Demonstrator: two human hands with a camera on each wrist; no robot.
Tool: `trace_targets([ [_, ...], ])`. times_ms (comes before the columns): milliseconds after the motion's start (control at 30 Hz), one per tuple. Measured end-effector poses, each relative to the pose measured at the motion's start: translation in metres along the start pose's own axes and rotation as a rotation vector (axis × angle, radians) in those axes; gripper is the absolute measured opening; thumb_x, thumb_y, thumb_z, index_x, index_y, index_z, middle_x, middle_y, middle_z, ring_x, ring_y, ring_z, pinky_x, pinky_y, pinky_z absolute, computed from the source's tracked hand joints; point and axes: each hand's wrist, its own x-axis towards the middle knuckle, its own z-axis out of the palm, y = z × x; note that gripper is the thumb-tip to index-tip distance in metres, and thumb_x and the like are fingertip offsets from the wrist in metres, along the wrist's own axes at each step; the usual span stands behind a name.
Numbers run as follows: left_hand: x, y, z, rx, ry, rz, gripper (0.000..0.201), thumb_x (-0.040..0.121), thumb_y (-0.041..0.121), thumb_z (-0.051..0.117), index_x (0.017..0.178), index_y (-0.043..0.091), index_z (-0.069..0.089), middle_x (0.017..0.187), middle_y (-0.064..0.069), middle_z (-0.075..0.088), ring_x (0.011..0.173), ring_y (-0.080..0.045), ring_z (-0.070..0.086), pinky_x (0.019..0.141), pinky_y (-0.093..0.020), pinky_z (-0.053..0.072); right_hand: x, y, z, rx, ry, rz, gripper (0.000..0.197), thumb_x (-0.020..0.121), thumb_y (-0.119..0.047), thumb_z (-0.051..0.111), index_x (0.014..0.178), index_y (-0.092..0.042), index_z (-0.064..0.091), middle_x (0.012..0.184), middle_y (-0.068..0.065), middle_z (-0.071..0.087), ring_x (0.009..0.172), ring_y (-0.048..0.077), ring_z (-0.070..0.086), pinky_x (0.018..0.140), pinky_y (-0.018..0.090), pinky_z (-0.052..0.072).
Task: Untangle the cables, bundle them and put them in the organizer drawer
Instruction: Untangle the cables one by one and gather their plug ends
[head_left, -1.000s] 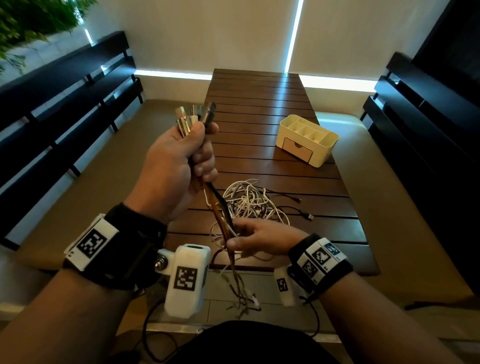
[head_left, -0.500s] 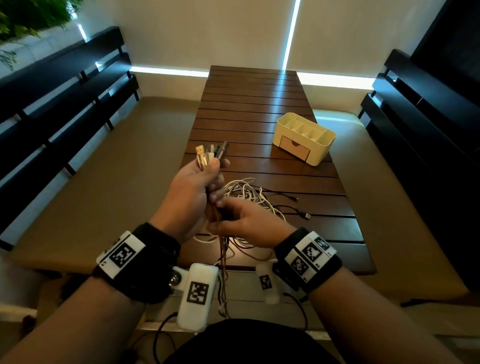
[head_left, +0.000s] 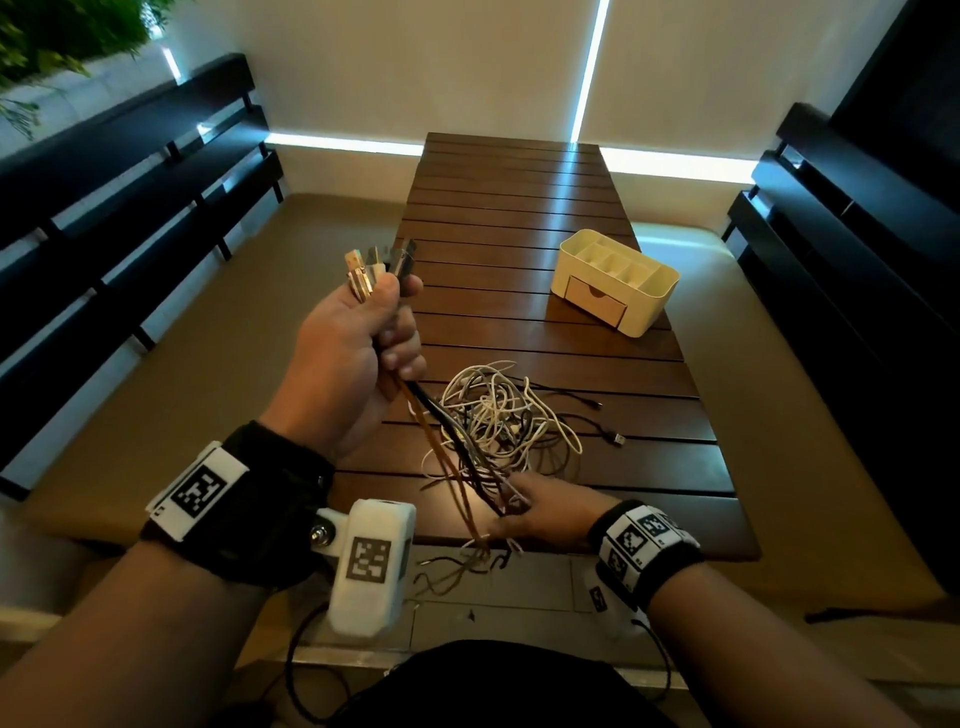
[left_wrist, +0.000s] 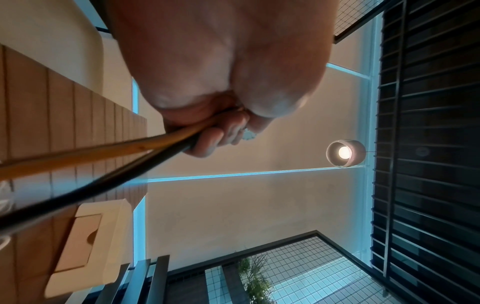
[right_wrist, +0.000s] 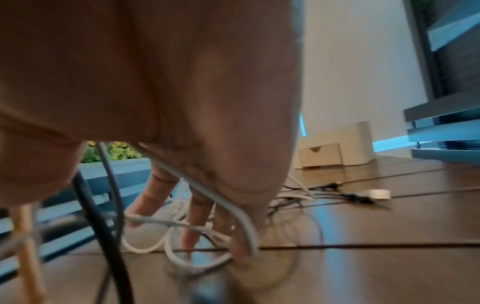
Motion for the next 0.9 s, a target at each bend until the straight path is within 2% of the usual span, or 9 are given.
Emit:
trace_targets([
  [100,0.003,0.005,-0.004,0.026,0.009,0.011,0.026,0.107,0.028,0.036,0.107,0.009,0.054,0.063,0.005,0.031,0.052,-0.008,0.029,0.05,-0.022,0.032,-0.001,0.02,0.004,-0.07,0.016,0.054,0.059,0.083,-0.07,0.06,0.127,-0.032,0.054,0.128,-0.006,0.048,0.114,0.015,0.053,0.098,0.036,0.045],
  [200,0.005,0.003,-0.006,0.034,0.023,0.015,0.025,0.107,0.027,0.036,0.107,0.009,0.054,0.064,0.004,0.031,0.052,-0.008,0.029,0.049,-0.022,0.031,-0.008,0.027,0.001,0.042,0.055,0.037,0.026,0.099,-0.045,0.054,0.104,-0.022,0.066,0.095,-0.008,0.064,0.083,0.007,0.061,0.073,0.022,0.046],
  [267,0.007,0.002,-0.008,0.043,0.033,0.013,0.024,0.107,0.027,0.036,0.106,0.009,0.053,0.064,0.004,0.03,0.051,-0.008,0.028,0.049,-0.021,0.03,-0.012,0.029,0.0,0.096,0.054,0.021,0.02,0.1,-0.039,0.056,0.089,-0.026,0.066,0.084,-0.009,0.068,0.071,0.002,0.06,0.064,0.018,0.043],
  [367,0.009,0.0,-0.011,0.056,0.032,0.007,0.024,0.107,0.027,0.036,0.106,0.01,0.053,0.064,0.005,0.031,0.051,-0.007,0.029,0.049,-0.021,0.031,-0.015,0.038,-0.001,0.118,0.068,0.032,0.022,0.096,-0.04,0.062,0.087,-0.023,0.072,0.085,-0.006,0.07,0.076,0.004,0.061,0.071,0.021,0.044],
  [433,0.01,0.0,-0.013,0.058,0.03,0.002,0.024,0.107,0.028,0.036,0.107,0.011,0.054,0.064,0.005,0.031,0.051,-0.007,0.029,0.049,-0.021,0.031,-0.016,0.042,0.006,0.131,-0.022,0.087,0.03,0.095,-0.042,0.063,0.093,-0.015,0.076,0.085,-0.006,0.075,0.076,0.002,0.066,0.075,0.023,0.045],
  [567,0.012,-0.008,-0.012,0.065,0.017,-0.026,0.023,0.107,0.028,0.038,0.105,0.011,0.054,0.063,0.005,0.031,0.051,-0.008,0.028,0.049,-0.021,0.031,-0.02,0.048,0.018,0.099,-0.18,0.271,0.04,0.089,-0.048,0.069,0.102,-0.01,0.071,0.08,-0.003,0.075,0.066,0.004,0.068,0.068,0.023,0.047],
  [633,0.011,-0.014,-0.011,0.077,0.011,-0.046,0.024,0.107,0.027,0.037,0.104,0.011,0.054,0.062,0.005,0.031,0.051,-0.008,0.028,0.048,-0.021,0.032,-0.019,0.048,0.017,0.085,-0.181,0.272,0.043,0.086,-0.049,0.072,0.108,-0.013,0.069,0.088,-0.002,0.076,0.075,0.009,0.07,0.07,0.025,0.049],
  [733,0.012,-0.015,-0.013,0.081,0.015,-0.044,0.024,0.108,0.027,0.036,0.104,0.011,0.054,0.062,0.005,0.031,0.05,-0.007,0.029,0.048,-0.02,0.032,-0.02,0.054,0.019,-0.053,-0.125,0.278,0.039,0.089,-0.055,0.065,0.104,-0.019,0.07,0.087,-0.007,0.07,0.082,0.009,0.065,0.07,0.027,0.047],
  [900,0.015,-0.008,-0.022,0.066,0.02,-0.032,0.023,0.107,0.027,0.036,0.105,0.011,0.053,0.062,0.005,0.031,0.05,-0.007,0.029,0.049,-0.021,0.031,-0.027,0.089,0.038,-0.158,-0.111,0.388,0.028,0.096,-0.044,0.058,0.102,-0.019,0.071,0.086,-0.006,0.066,0.076,0.009,0.059,0.065,0.025,0.042],
])
